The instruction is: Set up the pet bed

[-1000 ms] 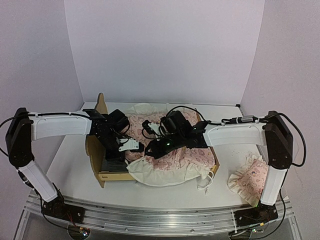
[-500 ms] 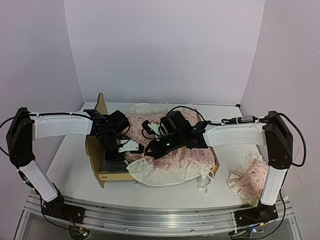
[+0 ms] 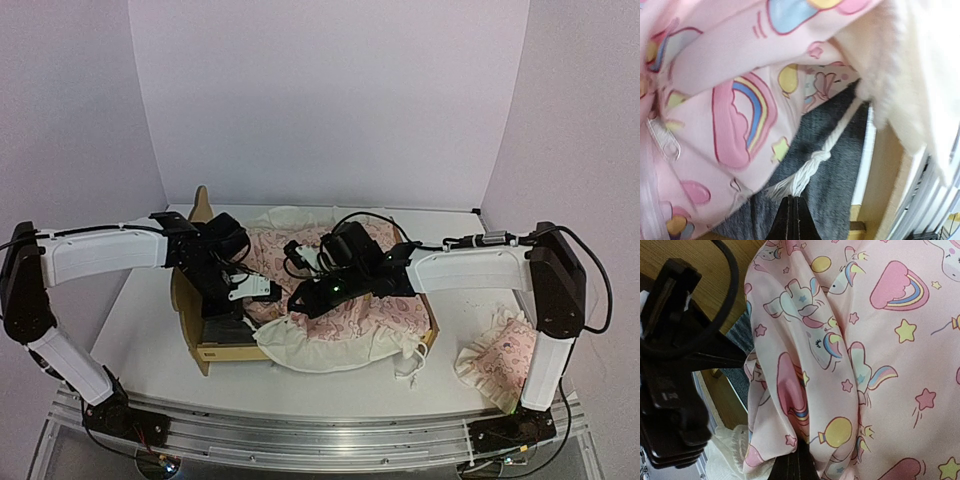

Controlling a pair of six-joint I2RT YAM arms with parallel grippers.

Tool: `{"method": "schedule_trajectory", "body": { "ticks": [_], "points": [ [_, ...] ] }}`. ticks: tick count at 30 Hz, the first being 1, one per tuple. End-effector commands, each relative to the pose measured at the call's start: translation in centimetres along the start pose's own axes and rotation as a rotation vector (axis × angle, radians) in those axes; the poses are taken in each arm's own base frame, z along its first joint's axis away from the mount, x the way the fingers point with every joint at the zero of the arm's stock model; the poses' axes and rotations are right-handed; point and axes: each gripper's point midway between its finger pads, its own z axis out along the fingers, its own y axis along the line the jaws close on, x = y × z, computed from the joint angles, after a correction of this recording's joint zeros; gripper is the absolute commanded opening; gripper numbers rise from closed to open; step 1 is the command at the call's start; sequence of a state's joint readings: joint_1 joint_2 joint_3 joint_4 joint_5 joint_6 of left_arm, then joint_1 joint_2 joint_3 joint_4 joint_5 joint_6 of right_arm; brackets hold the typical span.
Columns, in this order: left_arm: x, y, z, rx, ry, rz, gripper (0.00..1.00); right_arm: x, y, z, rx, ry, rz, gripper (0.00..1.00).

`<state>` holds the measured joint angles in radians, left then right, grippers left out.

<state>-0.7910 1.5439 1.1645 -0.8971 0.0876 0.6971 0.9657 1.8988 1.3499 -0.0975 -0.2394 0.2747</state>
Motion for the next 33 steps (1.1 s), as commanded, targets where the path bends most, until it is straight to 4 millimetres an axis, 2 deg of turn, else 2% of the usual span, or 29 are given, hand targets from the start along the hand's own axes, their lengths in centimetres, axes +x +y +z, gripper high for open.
{"method": "schedule_trajectory", "body": {
  "ticks": [1, 4, 7, 9, 13, 17, 21, 28, 33],
  "points": [
    [-1.2, -0.8, -3.0, 0.029, -0.075, -0.031, 0.00, -1.5, 1.1, -1.1, -0.018, -0.047, -0.017, 0.00],
    [-1.6, -2.3, -4.5, 0.091, -0.100, -0.029, 0.00, -1.6, 1.5, -1.1, -0.035, -0.044, -0.009, 0.01],
    [-1.7, -4.7, -6.3, 0.158, -0.132, 0.001, 0.00, -1.8, 1.9, -1.2, -0.047, -0.046, -0.005, 0.09],
    [-1.4, -7.0, -7.2, 0.203, -0.144, 0.051, 0.00, -2.0, 2.4, -1.4, -0.055, -0.053, -0.010, 0.15],
    [-0.3, -10.6, -7.5, 0.262, -0.147, 0.123, 0.00, -2.6, 3.6, -1.9, -0.072, -0.068, -0.024, 0.24],
    [-0.2, -12.6, -7.8, 0.339, -0.171, 0.143, 0.00, -2.8, 4.3, -2.6, -0.071, -0.070, -0.026, 0.29],
    [1.2, -14.1, -5.7, 0.374, -0.150, 0.170, 0.00, -2.6, 4.8, -3.8, -0.050, -0.080, -0.033, 0.33],
    [2.3, -15.4, -2.0, 0.353, -0.129, 0.259, 0.00, -2.0, 5.4, -5.8, -0.001, -0.111, -0.036, 0.33],
    [3.9, -15.1, 0.5, 0.303, -0.103, 0.328, 0.00, -0.7, 5.5, -6.6, 0.039, -0.107, -0.039, 0.34]
  ]
}}
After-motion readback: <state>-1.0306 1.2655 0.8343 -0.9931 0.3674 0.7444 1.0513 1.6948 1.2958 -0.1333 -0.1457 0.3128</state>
